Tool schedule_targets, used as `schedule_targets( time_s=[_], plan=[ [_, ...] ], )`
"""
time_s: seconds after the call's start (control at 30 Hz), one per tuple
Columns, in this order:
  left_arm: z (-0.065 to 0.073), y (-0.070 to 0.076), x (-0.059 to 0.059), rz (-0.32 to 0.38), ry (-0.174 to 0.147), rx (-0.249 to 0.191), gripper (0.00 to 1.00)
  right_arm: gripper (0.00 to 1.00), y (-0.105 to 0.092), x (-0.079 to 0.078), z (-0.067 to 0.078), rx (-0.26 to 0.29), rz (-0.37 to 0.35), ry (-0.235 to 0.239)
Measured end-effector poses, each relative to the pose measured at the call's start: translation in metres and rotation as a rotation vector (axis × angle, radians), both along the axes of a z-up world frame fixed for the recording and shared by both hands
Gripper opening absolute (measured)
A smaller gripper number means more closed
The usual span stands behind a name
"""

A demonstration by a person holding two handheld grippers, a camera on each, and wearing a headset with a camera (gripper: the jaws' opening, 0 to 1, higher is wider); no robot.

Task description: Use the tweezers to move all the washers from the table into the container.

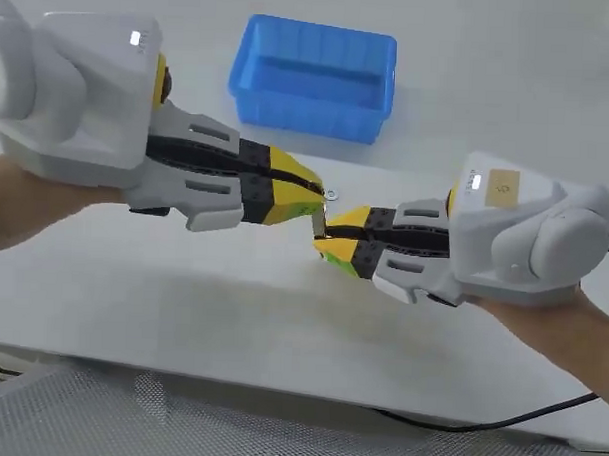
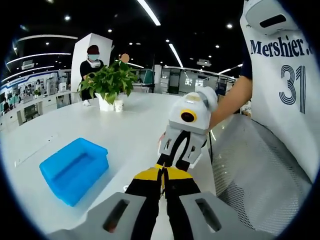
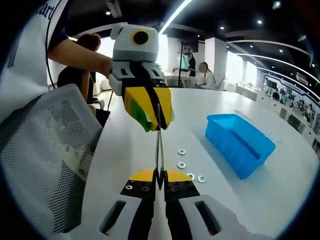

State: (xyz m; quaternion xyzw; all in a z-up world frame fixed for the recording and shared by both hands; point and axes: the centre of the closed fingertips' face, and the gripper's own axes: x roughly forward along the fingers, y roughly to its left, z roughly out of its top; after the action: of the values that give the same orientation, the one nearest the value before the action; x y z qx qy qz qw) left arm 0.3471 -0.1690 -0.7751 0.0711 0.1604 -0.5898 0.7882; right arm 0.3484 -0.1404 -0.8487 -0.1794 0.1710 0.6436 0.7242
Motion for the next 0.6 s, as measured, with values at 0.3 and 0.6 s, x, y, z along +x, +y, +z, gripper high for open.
schedule_targets(
  time_s=[0.3, 0.6],
  plan=[
    [-0.002, -0.005, -0.004, -0.022, -0.035, 0.012, 0.04, 0.07, -0.001, -0.004, -0.001, -0.063, 0.063, -0.044],
    [-0.005, 0.005, 0.0, -0.001, -0.044, -0.002, 0.04, 0.08, -0.001, -0.003, -0.002, -0.091, 0.076, -0.052]
  ],
)
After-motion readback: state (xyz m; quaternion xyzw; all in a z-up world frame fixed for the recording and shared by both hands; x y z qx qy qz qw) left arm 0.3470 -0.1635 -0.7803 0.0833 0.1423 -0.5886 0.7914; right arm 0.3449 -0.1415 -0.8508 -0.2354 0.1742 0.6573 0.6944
